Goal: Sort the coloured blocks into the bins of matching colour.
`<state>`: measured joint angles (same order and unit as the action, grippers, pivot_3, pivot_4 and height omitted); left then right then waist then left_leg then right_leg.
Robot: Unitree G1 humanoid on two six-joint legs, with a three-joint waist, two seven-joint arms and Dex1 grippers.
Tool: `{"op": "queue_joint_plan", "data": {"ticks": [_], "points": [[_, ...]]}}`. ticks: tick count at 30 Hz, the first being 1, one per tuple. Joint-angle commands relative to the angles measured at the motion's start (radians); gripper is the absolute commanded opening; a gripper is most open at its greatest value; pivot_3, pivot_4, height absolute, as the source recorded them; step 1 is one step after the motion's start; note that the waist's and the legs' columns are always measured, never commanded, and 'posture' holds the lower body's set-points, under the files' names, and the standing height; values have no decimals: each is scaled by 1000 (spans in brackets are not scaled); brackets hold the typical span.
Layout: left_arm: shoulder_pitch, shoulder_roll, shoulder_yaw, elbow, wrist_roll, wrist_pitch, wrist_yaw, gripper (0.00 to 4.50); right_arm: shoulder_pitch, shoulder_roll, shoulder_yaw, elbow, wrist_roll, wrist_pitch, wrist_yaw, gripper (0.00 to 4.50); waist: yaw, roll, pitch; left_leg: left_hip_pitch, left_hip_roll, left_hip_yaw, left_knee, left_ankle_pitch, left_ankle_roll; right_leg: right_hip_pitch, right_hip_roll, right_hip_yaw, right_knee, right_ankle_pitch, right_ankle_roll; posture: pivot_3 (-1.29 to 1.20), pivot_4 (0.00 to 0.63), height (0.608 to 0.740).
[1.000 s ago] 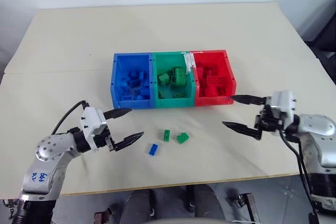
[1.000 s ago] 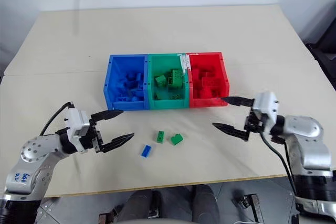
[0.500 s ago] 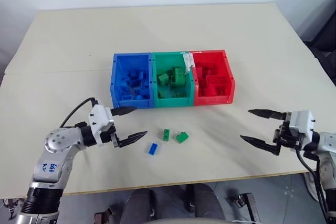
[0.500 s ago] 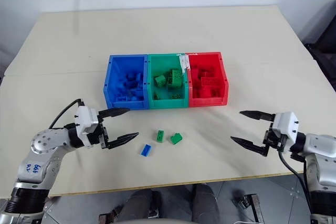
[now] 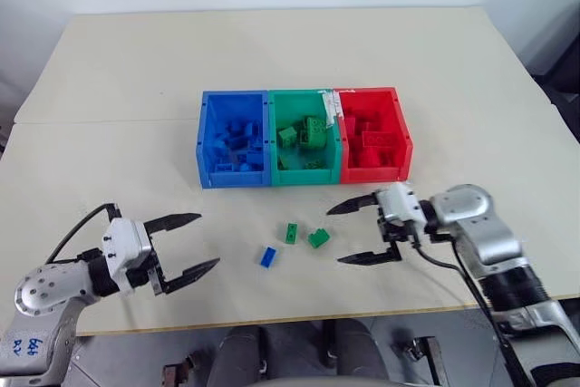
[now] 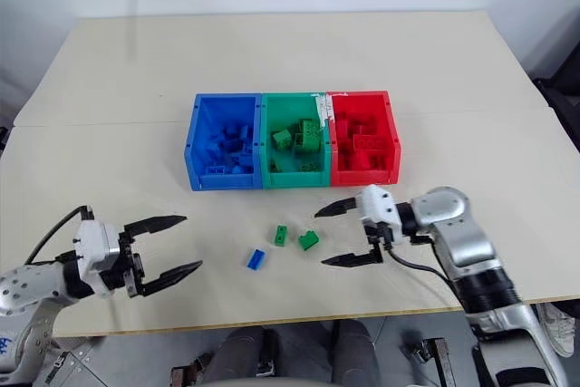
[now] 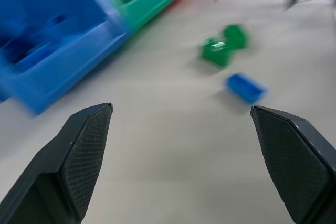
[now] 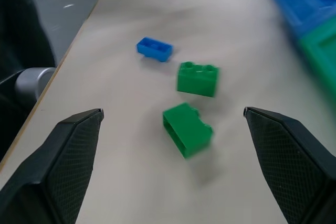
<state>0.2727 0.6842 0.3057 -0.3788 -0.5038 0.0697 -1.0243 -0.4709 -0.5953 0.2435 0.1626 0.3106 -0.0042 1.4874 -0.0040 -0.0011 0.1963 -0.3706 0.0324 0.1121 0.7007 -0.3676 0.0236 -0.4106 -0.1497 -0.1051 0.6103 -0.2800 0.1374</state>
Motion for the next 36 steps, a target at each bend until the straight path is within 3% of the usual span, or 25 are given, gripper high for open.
{"op": "queue_joint_plan", "data": {"ticks": [1, 5, 11, 13, 17, 21, 27, 32, 36], "points": [[48, 4, -3, -86, -9, 12, 7, 4500, -36, 36, 38, 83, -48, -48, 14, 4303, -4, 0, 0, 0, 0, 0, 0, 0, 0, 0, 0, 0, 0, 0, 0, 0, 150, 740], [50, -4, -1, -94, 6, 12, 41, 4500, -50, 62, 48, 128, -71, -73, 8, 3314, -4, 0, 0, 0, 0, 1, 0, 0, 0, 0, 1, 0, 1, 0, 0, 0, 150, 740], [37, -18, 2, -87, 10, 7, 89, 4500, -53, 82, 30, 123, -59, -68, -1, 1136, -8, 0, 0, 0, 0, 1, 0, 0, 0, 0, 1, 0, 0, 0, 0, 0, 150, 740], [31, -25, 5, -81, 7, 6, 103, 4500, -50, 76, 8, 83, -26, -26, -4, 819, -9, 0, 0, 0, 0, 1, 0, 0, 0, 0, 1, 0, 0, 0, 0, 0, 150, 740], [31, -32, 5, -76, 5, 6, 118, 4500, -71, 79, -57, -27, 70, 146, -71, 821, -13, 0, 0, 0, 1, 0, 0, 0, 0, 0, 1, 0, 1, 0, 0, 0, 150, 740], [19, -55, 15, -58, 8, 1, 152, 4500, -174, 127, -122, -47, 110, 284, -225, 821, -23, 0, 0, 0, 1, 0, 0, 0, 0, 0, 0, 0, 1, 0, 0, 0, 150, 740], [5, -72, 9, -47, 15, -6, 174, 4500, -397, 215, -157, 189, -4, 183, -428, 821, -31, 0, 0, -1, 1, 2, -1, 0, -1, -3, 1, 1, 2, 0, -1, 0, 150, 740], [7, -85, 6, -46, 21, -13, 182, 4500, -490, 231, -140, 365, -80, 102, -456, 821, -26, 0, 0, -2, 0, 3, -2, 0, -1, -3, 1, 0, 1, 0, -1, 0, 150, 740], [12, -95, 2, -40, 26, -26, 183, 4500, -494, 247, -136, 370, -84, 87, -423, 2199, -30, 0, 0, -2, 0, 5, -2, -1, 1, -3, 1, 0, 1, 0, -1, 0, 150, 740]]}}
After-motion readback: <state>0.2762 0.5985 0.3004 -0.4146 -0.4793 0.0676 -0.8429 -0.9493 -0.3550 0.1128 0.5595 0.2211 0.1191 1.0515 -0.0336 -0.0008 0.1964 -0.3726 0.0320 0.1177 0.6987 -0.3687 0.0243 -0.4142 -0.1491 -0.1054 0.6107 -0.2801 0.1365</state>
